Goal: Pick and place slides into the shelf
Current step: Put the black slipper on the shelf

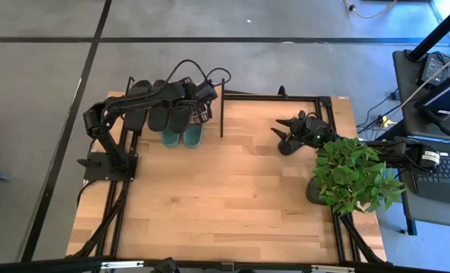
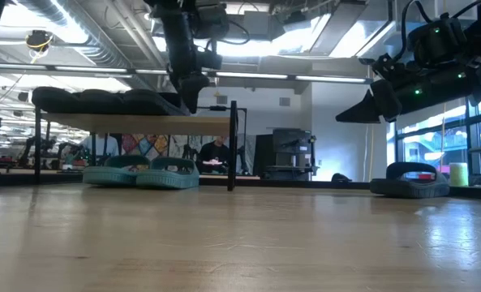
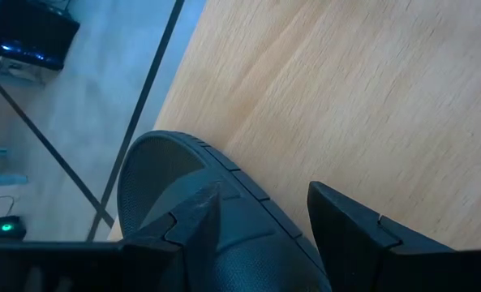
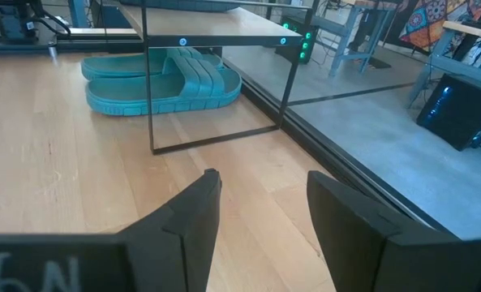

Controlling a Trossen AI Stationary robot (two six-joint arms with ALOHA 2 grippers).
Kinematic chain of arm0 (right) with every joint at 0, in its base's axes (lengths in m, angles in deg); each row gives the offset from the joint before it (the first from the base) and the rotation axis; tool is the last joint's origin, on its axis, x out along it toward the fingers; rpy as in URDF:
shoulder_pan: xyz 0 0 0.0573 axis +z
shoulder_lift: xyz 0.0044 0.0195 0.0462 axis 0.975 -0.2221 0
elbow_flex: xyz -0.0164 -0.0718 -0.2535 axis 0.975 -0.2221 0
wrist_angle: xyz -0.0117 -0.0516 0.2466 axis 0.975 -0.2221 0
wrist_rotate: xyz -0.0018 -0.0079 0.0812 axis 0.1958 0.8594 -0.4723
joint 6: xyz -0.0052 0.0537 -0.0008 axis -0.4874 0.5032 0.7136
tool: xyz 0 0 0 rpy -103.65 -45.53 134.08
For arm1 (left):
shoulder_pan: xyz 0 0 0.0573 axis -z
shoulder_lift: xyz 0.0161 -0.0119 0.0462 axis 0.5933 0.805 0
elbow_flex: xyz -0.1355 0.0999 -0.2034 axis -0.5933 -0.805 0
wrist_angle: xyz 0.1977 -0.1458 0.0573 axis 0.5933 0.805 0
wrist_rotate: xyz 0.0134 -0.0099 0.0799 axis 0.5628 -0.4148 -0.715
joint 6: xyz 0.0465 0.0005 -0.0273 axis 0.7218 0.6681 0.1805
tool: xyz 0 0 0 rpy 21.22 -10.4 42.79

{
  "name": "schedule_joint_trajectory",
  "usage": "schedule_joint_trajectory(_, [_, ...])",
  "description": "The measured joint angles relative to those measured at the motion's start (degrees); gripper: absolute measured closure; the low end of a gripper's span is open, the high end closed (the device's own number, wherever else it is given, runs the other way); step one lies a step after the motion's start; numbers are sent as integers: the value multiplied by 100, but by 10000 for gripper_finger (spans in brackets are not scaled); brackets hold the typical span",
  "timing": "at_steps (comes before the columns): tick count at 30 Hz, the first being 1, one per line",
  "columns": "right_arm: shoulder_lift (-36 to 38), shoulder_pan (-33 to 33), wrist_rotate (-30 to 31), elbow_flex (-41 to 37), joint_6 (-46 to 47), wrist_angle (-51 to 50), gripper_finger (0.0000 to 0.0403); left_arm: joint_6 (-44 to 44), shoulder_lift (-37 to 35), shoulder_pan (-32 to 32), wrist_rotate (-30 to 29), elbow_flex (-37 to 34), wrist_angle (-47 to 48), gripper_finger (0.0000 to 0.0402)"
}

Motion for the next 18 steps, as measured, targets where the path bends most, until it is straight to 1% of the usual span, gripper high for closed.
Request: schedule_joint_trajectory(18, [-1,0,-1,0,0,0,217,-2,0,28,24,-4,-33,225])
